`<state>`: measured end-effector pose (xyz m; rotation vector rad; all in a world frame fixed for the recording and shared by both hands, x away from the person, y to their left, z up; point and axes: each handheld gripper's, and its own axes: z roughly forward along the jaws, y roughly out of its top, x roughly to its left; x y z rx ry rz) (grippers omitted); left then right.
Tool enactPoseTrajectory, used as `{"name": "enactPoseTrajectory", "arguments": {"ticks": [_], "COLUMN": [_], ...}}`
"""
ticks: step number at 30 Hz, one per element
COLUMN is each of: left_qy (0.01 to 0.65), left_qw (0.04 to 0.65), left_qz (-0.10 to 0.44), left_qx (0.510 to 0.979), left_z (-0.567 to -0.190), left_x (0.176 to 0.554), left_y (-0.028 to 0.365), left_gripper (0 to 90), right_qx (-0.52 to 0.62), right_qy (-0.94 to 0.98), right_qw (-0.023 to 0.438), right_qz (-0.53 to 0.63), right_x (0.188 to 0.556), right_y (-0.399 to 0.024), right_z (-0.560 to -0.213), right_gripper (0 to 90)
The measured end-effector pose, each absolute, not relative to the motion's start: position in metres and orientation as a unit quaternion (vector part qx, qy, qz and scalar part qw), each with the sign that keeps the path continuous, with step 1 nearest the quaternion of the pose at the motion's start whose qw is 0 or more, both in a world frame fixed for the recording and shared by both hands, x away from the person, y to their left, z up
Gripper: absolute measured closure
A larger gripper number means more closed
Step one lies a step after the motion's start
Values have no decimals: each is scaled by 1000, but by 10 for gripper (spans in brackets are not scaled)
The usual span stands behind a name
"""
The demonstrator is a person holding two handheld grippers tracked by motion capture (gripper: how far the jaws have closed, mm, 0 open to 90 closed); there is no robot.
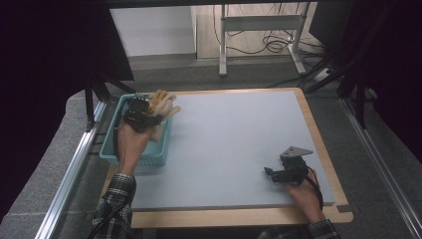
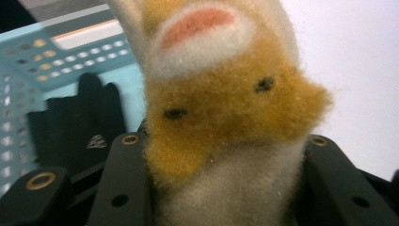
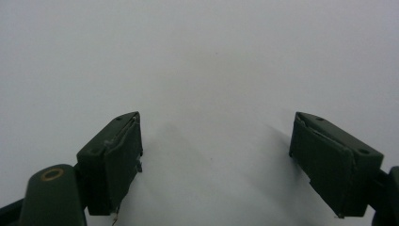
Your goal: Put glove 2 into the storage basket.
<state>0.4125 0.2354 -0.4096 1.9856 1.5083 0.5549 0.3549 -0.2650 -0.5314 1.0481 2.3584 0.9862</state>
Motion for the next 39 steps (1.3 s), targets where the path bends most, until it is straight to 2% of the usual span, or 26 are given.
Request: {"name": "enactPoseTrajectory", "arguments": {"ticks": [13,32,34,35,39], "left_qy": [617,604,598,590,601], "left_qw": [239,174,166,146,127], "left_qz": [205,145,139,130,103], "left_qx": [721,764,771,783,783], "left_z": [-437,-493,-496,-501,-507], "left_x": [431,471,473,476,479], "left_y": [269,242,240,238,244], "left_gripper": [549,493,441,371,218], "right_qx": [373,373,373,373,373], "right_qy": [838,838,838,838,838], "right_qw": [188,188,188,188,188], "right_qz": [351,351,351,351,351], "right_x": [355,355,355,355,355], "right_y": [-265,-265,-265,-265,-265], "right_z": [-531,-531,-531,-531,-531], "right_gripper": [172,172,172,173,172]}}
